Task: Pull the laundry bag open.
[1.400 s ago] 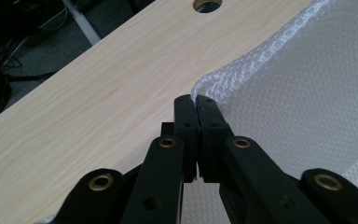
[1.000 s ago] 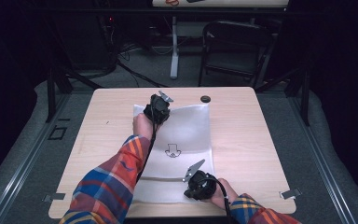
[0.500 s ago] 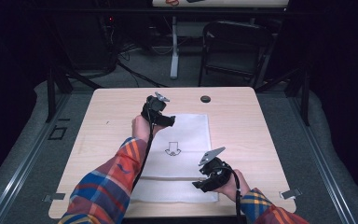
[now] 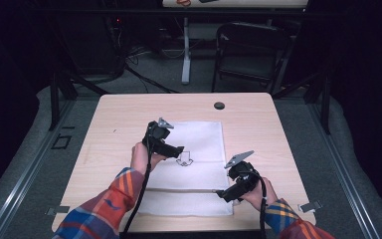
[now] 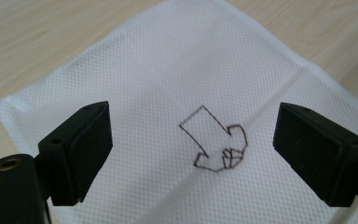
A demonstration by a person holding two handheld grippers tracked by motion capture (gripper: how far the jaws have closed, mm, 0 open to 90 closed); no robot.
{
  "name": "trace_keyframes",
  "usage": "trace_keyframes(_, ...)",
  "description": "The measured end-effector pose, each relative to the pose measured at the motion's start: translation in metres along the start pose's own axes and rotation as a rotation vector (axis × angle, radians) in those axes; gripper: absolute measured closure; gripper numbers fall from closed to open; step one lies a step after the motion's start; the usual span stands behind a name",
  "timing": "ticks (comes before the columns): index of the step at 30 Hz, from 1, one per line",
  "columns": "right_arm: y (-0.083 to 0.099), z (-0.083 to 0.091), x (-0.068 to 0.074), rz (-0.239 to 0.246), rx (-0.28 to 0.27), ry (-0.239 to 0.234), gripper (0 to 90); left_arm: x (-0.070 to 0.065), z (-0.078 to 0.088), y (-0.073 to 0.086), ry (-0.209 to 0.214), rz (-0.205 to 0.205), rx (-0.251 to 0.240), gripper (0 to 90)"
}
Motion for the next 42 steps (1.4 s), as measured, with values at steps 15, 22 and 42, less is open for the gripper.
trace_keyframes(15, 0.017, 0.007, -0.016, -0.046, 0.025, 0.051, 0.0, -0.01, 0.01, 0.031, 0.037, -0.037, 0.056, 8.6)
trace_keyframes(22, 0.019, 0.007, -0.016, -0.05, 0.028, 0.055, 1.4, -0.016, 0.015, 0.037, 0.056, -0.043, 0.051, 8.3)
trace_keyframes(42, 0.017, 0.003, -0.016, -0.052, 0.01, 0.044, 40.4, -0.067, -0.014, 0.059, 0.19, -0.163, 0.086, 15.4)
Point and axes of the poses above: each handheld gripper's, and its own axes: z roughly backward along the jaws, y roughly out of its underside, x roughly to its left, the point moved 2 cm from there along -z, roughly forward along the jaws, and after that the axes turned 12 degrees about z, right-handed, at the moved point
